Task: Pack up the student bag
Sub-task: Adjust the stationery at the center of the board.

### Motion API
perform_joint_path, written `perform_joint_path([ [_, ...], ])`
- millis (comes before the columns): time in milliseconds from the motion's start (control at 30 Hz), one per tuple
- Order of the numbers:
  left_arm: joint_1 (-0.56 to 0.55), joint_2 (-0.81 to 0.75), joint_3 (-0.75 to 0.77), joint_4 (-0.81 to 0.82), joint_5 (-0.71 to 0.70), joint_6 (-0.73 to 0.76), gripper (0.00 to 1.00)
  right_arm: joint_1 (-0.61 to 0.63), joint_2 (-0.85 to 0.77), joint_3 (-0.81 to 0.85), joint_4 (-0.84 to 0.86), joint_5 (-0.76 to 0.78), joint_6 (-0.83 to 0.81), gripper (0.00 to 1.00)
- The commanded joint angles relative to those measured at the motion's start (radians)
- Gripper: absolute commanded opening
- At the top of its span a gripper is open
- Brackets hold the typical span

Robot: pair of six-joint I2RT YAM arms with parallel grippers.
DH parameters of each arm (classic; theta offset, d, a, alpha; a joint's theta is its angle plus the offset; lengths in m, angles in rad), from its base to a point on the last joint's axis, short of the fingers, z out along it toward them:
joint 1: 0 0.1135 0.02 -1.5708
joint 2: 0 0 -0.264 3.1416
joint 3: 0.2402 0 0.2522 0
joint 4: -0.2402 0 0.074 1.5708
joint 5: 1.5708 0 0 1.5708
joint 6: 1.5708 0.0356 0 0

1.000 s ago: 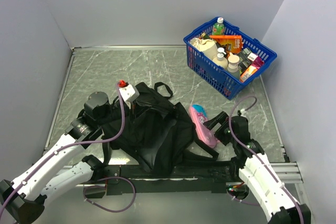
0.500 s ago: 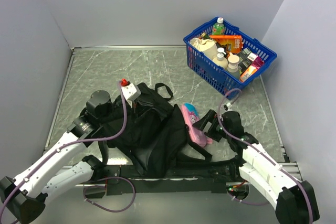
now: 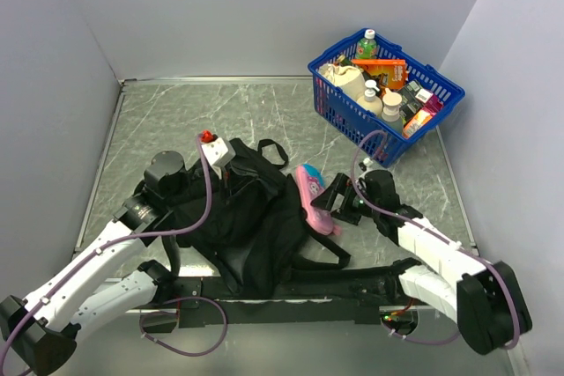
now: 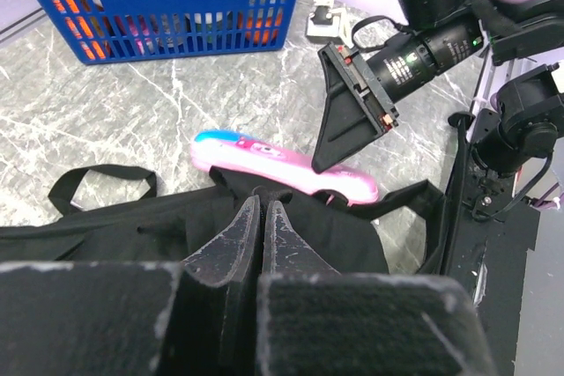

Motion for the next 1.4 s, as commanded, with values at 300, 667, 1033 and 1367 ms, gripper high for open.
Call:
perform_joint_path([
  [300,0.013,-0.023,0.011,0.049,0.018,-0.007,0.01,0.137,0.189,0.254,-0.04,-0.027,-0.18,1.0],
  [667,0.013,-0.023,0.024,0.033,0.013,0.001,0.01,0.301,0.373,0.413,-0.229,0.169,-0.323,1.0],
  [1033,0.018,-0.037,0.012,0.022,0.009,-0.001,0.01,0.3,0.324,0.533,-0.378,0.306,-0.377,1.0],
  [1367,0.019,-0.044,0.008,0.022,0.012,-0.002,0.01,0.208,0.356,0.522,-0.368,0.351,-0.384,1.0],
])
